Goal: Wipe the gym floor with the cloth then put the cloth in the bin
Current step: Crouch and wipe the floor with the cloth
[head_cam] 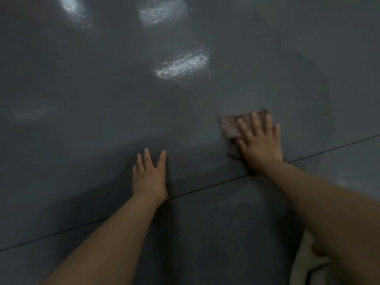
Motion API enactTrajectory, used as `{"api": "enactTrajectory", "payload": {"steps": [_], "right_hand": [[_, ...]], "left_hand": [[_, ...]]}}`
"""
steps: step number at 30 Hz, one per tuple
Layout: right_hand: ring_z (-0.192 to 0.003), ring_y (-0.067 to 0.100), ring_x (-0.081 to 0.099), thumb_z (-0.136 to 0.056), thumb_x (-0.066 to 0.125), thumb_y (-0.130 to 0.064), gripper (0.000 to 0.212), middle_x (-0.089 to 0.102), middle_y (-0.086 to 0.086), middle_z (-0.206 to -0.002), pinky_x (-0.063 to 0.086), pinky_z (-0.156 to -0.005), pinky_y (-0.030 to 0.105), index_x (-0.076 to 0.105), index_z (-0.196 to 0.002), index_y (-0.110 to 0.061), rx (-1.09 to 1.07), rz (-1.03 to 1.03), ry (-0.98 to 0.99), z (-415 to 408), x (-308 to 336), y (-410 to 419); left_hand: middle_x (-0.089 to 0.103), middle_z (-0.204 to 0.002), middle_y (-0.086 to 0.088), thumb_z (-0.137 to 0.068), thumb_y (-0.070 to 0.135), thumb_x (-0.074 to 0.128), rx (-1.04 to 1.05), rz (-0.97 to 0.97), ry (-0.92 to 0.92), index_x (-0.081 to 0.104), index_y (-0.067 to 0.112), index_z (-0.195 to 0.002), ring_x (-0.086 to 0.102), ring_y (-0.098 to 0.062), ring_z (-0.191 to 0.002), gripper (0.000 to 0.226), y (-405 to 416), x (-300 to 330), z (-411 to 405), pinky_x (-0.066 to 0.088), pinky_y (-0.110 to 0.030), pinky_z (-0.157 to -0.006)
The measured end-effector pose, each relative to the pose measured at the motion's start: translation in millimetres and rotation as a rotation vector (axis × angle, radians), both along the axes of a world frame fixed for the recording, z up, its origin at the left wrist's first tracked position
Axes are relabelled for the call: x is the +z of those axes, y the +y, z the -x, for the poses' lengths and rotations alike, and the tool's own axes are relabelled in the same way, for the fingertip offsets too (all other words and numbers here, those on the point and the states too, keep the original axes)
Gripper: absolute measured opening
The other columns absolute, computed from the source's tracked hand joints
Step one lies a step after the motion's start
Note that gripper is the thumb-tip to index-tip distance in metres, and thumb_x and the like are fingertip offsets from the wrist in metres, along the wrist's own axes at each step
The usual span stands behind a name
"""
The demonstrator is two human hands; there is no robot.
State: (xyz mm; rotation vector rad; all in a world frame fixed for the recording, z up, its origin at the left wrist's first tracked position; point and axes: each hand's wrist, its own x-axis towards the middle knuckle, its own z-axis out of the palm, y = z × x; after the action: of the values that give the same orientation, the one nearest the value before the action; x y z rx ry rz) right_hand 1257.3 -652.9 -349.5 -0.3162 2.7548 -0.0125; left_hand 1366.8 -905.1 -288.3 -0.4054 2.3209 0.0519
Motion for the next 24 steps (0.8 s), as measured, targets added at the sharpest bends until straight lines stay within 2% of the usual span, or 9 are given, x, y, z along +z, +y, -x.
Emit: {"api": "enactTrajectory", "payload": {"steps": [4,7,10,13,16,18,20,22,24], "right_hand": [[-0.144,0.037,-0.013,-0.099,0.021,-0.049,0.058,-0.013,0.004,-0.159,-0.008,-0.114,0.055,0.002,-0.151,-0.034,-0.305,0.022,-0.010,1.5,3.6,-19.1],[-0.143,0.039,-0.012,-0.099,0.025,-0.048,0.059,-0.011,0.007,-0.159,-0.007,-0.113,0.057,0.004,-0.152,-0.032,-0.342,0.069,-0.013,-27.2,6.1,-62.8],[-0.143,0.042,-0.006,-0.097,0.031,-0.048,0.060,-0.003,0.009,-0.160,-0.008,-0.112,0.055,0.009,-0.151,-0.033,-0.071,0.111,-0.041,-79.9,3.5,-104.8],[-0.137,0.043,0.024,-0.087,0.034,-0.052,0.057,0.037,0.011,-0.149,0.010,-0.110,0.053,0.046,-0.139,-0.030,0.313,0.158,-0.021,-133.7,-0.2,-121.7],[-0.134,0.040,0.036,-0.085,0.034,-0.054,0.057,0.047,0.006,-0.143,0.012,-0.110,0.048,0.050,-0.135,-0.032,0.543,0.154,-0.047,-126.2,-2.7,-107.9],[-0.130,0.041,0.042,-0.084,0.034,-0.052,0.057,0.048,0.007,-0.142,0.015,-0.108,0.047,0.050,-0.135,-0.032,0.566,0.141,0.001,-96.3,-3.8,-100.2],[-0.136,0.043,0.031,-0.086,0.026,-0.053,0.060,0.039,0.009,-0.149,0.011,-0.112,0.044,0.038,-0.141,-0.032,0.464,0.123,0.049,-58.3,-5.1,-100.7],[-0.144,0.041,0.007,-0.092,0.017,-0.056,0.060,0.013,0.007,-0.159,0.001,-0.115,0.047,0.018,-0.148,-0.034,0.272,0.082,0.060,-18.3,-4.7,-105.0],[-0.145,0.037,-0.008,-0.098,0.021,-0.052,0.056,-0.005,0.003,-0.160,-0.005,-0.115,0.048,0.008,-0.150,-0.036,0.076,0.043,0.042,15.6,-0.9,-110.6]], "left_hand": [[-0.019,-0.155,-0.017,-0.075,0.035,0.078,0.188,-0.026,-0.018,-0.011,0.026,-0.150,-0.008,-0.037,-0.144,0.118,-11.9,-2.8,-15.6,0.011,-0.049,-0.118],[-0.020,-0.156,-0.015,-0.074,0.031,0.079,0.233,-0.100,-0.010,-0.011,0.026,-0.151,-0.007,-0.038,-0.144,0.118,-14.2,-4.8,-15.0,0.015,-0.049,-0.117],[-0.018,-0.155,-0.017,-0.073,0.031,0.080,0.217,-0.112,-0.015,-0.008,0.025,-0.151,-0.005,-0.040,-0.144,0.118,-16.7,-6.7,-13.2,0.020,-0.049,-0.116],[-0.014,-0.156,-0.019,-0.076,0.028,0.078,0.185,-0.098,-0.005,-0.006,0.025,-0.151,0.000,-0.043,-0.143,0.113,-19.9,-9.7,-15.5,0.024,-0.048,-0.114],[-0.012,-0.156,-0.021,-0.081,0.029,0.073,0.149,-0.086,0.005,-0.007,0.024,-0.151,0.003,-0.044,-0.143,0.106,-21.6,-10.1,-15.7,0.025,-0.048,-0.114],[-0.013,-0.155,-0.021,-0.078,0.036,0.075,0.136,-0.093,-0.020,-0.009,0.023,-0.151,0.002,-0.044,-0.143,0.112,-21.7,-7.7,-15.6,0.023,-0.048,-0.114],[-0.016,-0.155,-0.020,-0.078,0.038,0.075,0.135,-0.106,-0.035,-0.011,0.023,-0.151,0.000,-0.042,-0.143,0.114,-22.5,-6.5,-17.3,0.020,-0.047,-0.115],[-0.018,-0.156,-0.016,-0.080,0.037,0.073,0.132,-0.123,-0.026,-0.011,0.025,-0.151,-0.003,-0.039,-0.144,0.111,-26.1,-5.7,-20.8,0.020,-0.044,-0.115],[-0.018,-0.157,-0.013,-0.084,0.031,0.070,0.111,-0.140,0.013,-0.009,0.026,-0.151,-0.002,-0.035,-0.145,0.104,-32.2,-6.1,-25.9,0.024,-0.040,-0.114]]}}
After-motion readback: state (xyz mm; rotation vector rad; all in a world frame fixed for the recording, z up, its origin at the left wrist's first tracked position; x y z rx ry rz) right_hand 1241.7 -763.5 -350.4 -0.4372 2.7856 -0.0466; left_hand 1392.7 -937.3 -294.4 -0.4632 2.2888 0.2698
